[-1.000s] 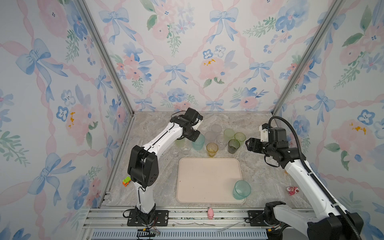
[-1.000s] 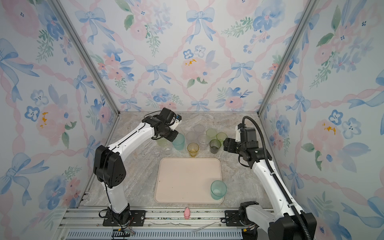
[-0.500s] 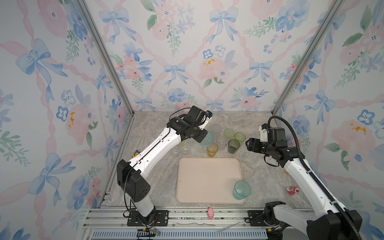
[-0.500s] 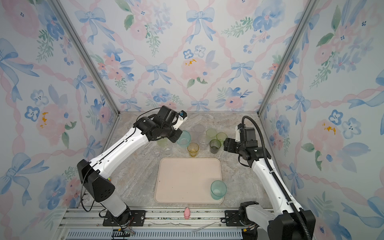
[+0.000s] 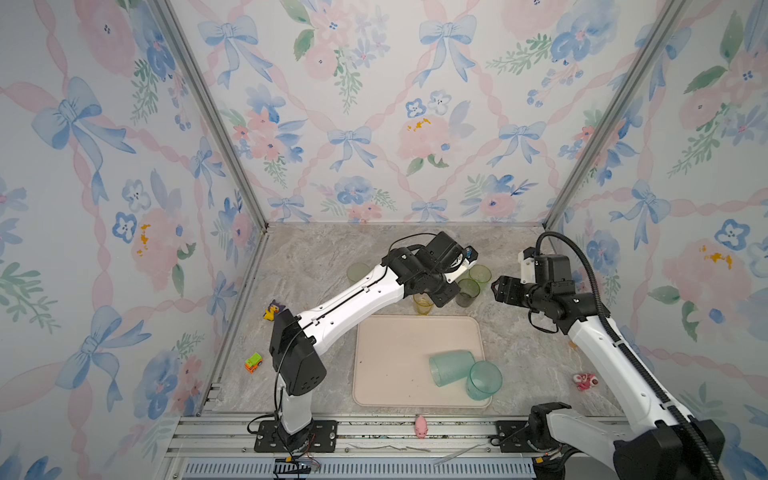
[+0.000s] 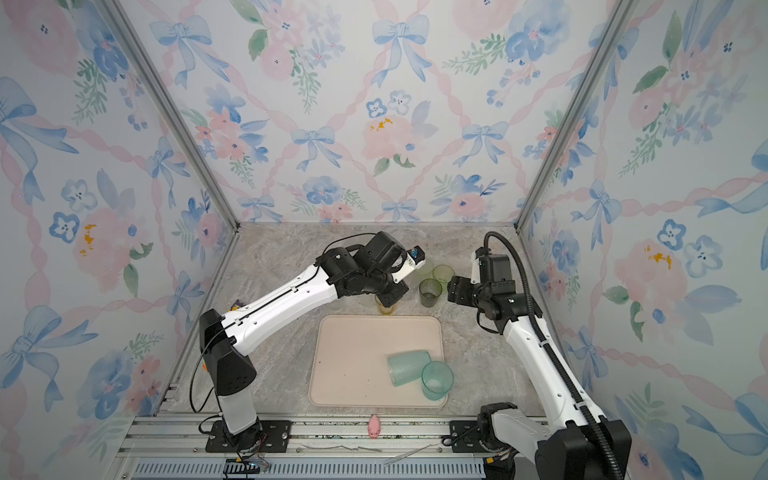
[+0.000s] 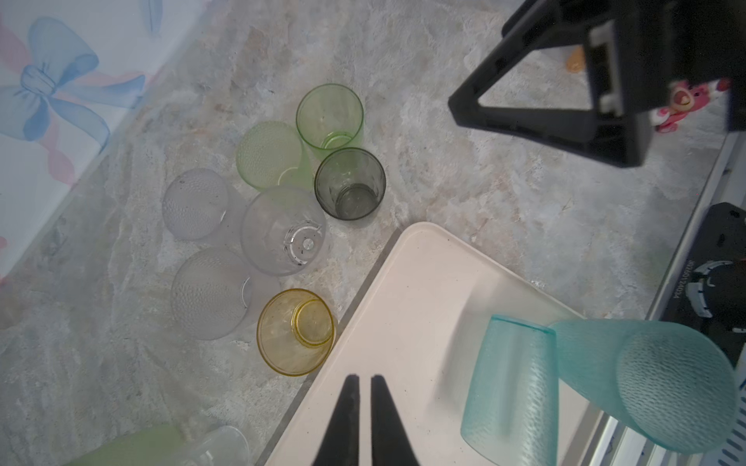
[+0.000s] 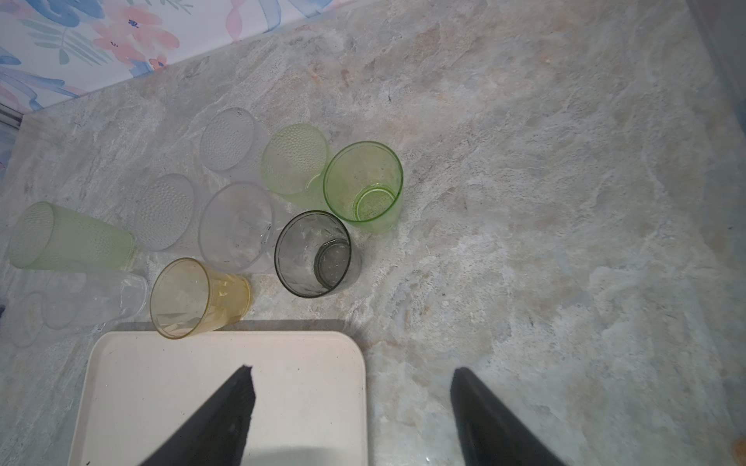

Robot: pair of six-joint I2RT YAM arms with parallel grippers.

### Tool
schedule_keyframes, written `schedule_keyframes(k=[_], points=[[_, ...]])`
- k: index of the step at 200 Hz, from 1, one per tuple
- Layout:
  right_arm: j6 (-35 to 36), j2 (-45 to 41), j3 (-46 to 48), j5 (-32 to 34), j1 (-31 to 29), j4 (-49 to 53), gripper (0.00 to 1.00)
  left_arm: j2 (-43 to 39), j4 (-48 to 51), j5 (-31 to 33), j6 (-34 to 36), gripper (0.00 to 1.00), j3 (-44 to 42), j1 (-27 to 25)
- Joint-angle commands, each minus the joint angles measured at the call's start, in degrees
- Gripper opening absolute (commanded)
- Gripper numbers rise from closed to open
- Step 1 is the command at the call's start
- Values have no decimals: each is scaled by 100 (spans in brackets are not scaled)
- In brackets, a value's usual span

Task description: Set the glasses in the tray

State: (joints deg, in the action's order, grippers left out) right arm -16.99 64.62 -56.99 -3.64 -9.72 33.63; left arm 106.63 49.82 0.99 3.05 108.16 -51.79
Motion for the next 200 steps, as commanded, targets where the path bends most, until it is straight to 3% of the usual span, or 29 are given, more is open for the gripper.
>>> schedule_keyframes(k=[1,32,74,113,144,167,200], points=[[87,87,-81,175,-161,223,79,-244,71,-18,81,11,12,169],[153,160,-148,121,-247,296,79,-542,70,42,83,11,4,204],[331,199,-305,233,-454,548,79,-1039,-43,239,-160,17,-782,182],[348,73,-227,355,-566,583,79,-1904,-447,843,-251,21,-2274,-259],[487,-63,-250,284,-753,712,78,-2860,-1130,1102,-812,26,-3767,-668],[828,-418,-283,398,-1357,781,70,-3524,-1549,1233,-1405,27,-4588,-818],[1078,-990,-580,1443,-2983,1265,58,-4239,-2166,1672,-2235,28,-5349,-809]])
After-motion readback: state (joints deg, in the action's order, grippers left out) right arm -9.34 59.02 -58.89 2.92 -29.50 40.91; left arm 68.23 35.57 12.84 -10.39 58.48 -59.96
